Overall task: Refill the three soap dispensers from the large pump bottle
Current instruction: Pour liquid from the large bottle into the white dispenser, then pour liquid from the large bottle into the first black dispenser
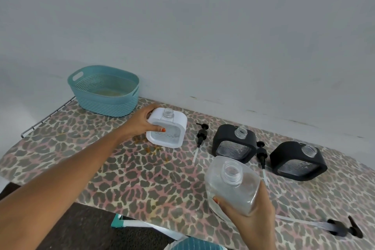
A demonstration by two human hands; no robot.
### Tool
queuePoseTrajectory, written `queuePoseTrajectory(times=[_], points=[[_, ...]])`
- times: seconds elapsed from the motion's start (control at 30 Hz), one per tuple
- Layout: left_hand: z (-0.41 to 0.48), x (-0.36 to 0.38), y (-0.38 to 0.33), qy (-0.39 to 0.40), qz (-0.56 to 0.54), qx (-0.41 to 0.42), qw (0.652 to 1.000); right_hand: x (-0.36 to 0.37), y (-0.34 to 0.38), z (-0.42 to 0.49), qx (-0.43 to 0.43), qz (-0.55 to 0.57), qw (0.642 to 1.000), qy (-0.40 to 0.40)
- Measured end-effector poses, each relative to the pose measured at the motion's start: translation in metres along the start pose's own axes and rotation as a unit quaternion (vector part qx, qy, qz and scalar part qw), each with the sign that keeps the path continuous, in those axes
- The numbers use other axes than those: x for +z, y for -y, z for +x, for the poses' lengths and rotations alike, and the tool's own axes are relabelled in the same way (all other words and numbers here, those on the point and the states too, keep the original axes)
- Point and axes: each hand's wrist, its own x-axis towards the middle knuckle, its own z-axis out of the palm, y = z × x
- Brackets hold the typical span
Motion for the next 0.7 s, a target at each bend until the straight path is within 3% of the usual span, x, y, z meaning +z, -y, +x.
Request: queuePoseTrajectory(times=[0.4,0.6,0.7], points=[[-0.006,0.005,0.001,-0.022,0.059,0.010,0.998,0.000,-0.001,-0.008,0.008,0.023,1.000,-0.019],[-0.015,0.004,-0.024,-0.073,0.081,0.074,0.991,-0.002,0.001,-0.013,0.007,0.049,0.998,-0.037],[-0.018,0.010,-0.050,-0.087,0.039,0.138,0.986,-0.003,-0.002,-0.016,0.013,0.063,0.997,-0.047]])
